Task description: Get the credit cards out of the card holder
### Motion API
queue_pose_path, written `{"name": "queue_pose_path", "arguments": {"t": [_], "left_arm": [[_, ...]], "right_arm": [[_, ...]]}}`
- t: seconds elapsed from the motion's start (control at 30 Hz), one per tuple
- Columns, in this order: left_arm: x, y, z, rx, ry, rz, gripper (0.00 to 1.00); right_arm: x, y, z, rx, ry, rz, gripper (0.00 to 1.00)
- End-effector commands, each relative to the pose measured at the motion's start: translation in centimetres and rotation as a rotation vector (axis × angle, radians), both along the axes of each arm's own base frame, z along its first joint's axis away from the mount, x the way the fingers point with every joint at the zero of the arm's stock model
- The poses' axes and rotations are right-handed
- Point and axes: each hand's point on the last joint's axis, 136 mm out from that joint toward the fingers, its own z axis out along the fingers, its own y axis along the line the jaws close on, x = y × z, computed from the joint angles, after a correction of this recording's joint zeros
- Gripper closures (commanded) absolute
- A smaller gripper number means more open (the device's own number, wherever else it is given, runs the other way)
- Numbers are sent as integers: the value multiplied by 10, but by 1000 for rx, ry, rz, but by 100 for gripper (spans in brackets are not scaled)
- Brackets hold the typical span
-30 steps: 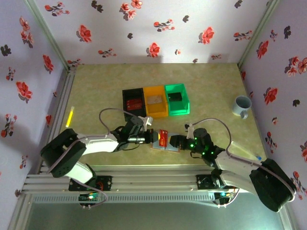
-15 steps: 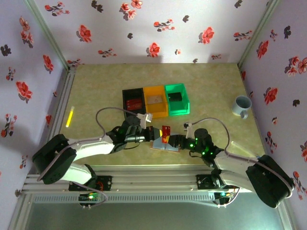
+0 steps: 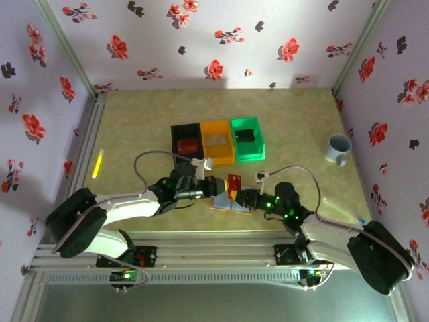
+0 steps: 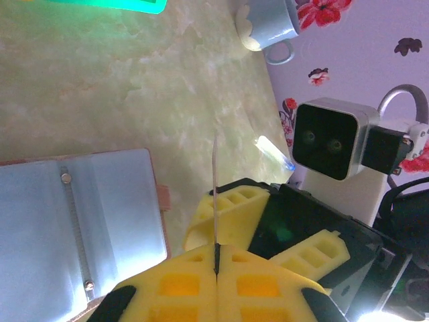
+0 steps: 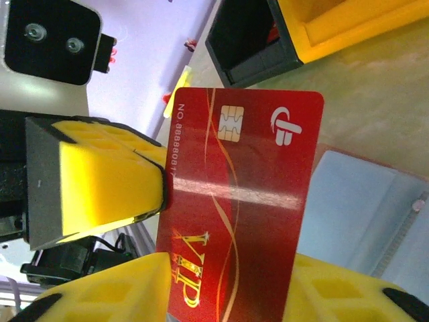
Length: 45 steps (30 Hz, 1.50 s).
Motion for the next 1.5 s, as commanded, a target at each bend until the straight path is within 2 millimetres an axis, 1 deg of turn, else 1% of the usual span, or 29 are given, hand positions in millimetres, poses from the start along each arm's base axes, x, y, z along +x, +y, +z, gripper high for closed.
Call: {"name": "queue_pose_path", "arguments": {"t": [0.0,0.2,0.33,0.43,0.47,0.53,0.57,0.6,0.67,0.77,0.87,0.93,1.0,1.07,1.1,1.2,1.3,1.47], "left_arm": [[-4,-2,-4,-13,5,-10,100],[-4,-2,-9,-14,15,-7,100],[-5,0,-5,4,5,-25,100],[-5,12,6,69,-18,-64,100],[-6,21,8,117,-26,-70,92],[-8,37,19,187,-56,-97,67],[-12,45,25,225,-70,-126,56],[-16,52,28,270,-78,-157,49],[-26,61,34,342,-89,-227,42],[-44,66,41,397,-71,-356,37],[-60,66,42,418,-34,-465,35],[-70,67,39,435,-10,-532,35],[-80,68,36,445,9,-595,35],[-91,71,33,444,25,-655,36],[-92,72,31,447,29,-661,36],[-99,70,32,419,28,-688,37],[-103,68,38,390,23,-707,45],[-106,67,45,358,9,-719,70]], "right_arm": [[-9,2,13,46,-41,34,65],[-14,-2,28,76,-86,29,87],[-17,-6,34,75,-107,21,100],[-22,-8,33,45,-109,35,100],[-24,-8,34,43,-109,49,100],[-30,-6,37,49,-110,86,100],[-34,-3,39,58,-110,115,100],[-38,-1,43,69,-112,142,100],[-44,4,48,87,-107,195,100],[-56,15,58,123,-111,283,100],[-73,30,63,132,-123,394,100],[-86,40,65,117,-136,472,100],[-94,47,64,104,-138,523,100],[-99,51,64,104,-138,555,100],[-100,51,65,107,-138,564,100],[-106,53,67,117,-142,596,100],[-108,54,68,116,-145,610,100],[-114,57,68,116,-140,644,100]]}}
